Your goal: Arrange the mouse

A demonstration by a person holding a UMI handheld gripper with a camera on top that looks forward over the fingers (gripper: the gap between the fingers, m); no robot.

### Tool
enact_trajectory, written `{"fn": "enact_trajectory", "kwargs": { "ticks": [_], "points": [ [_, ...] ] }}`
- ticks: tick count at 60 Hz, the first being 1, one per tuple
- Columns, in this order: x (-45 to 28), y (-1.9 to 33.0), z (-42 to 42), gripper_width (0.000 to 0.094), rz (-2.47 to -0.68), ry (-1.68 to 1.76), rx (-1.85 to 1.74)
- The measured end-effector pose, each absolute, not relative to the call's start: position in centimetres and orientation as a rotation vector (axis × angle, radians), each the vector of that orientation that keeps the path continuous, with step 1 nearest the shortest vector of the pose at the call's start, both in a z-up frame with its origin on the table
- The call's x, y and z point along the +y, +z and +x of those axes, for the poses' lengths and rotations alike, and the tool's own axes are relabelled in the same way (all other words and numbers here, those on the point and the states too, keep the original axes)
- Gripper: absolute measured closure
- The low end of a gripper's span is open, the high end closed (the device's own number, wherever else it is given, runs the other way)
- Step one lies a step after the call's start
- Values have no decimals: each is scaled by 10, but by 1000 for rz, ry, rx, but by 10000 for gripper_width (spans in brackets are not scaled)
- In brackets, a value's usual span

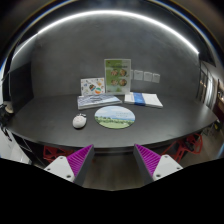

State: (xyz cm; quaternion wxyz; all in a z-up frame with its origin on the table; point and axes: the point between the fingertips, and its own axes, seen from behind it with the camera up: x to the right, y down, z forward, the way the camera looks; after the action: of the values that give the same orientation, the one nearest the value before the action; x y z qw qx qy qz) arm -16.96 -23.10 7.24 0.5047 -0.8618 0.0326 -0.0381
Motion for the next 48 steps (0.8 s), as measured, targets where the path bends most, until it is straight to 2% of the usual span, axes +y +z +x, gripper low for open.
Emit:
{"fn": "enact_trajectory", "kwargs": {
  "ticks": [9,12,24,42,46,48],
  "points": [
    [-216,65,-185,106,-2081,13,9],
    [-184,52,-180,107,-2083,63,-41],
    [-117,22,-261,109,-2087,225,-156],
    [-11,-8,-313,106,-2112,93,-123],
    [2,-7,-312,137,-2129,65,-66],
    [5,-9,-316,261,-2132,64,-66]
  ]
}}
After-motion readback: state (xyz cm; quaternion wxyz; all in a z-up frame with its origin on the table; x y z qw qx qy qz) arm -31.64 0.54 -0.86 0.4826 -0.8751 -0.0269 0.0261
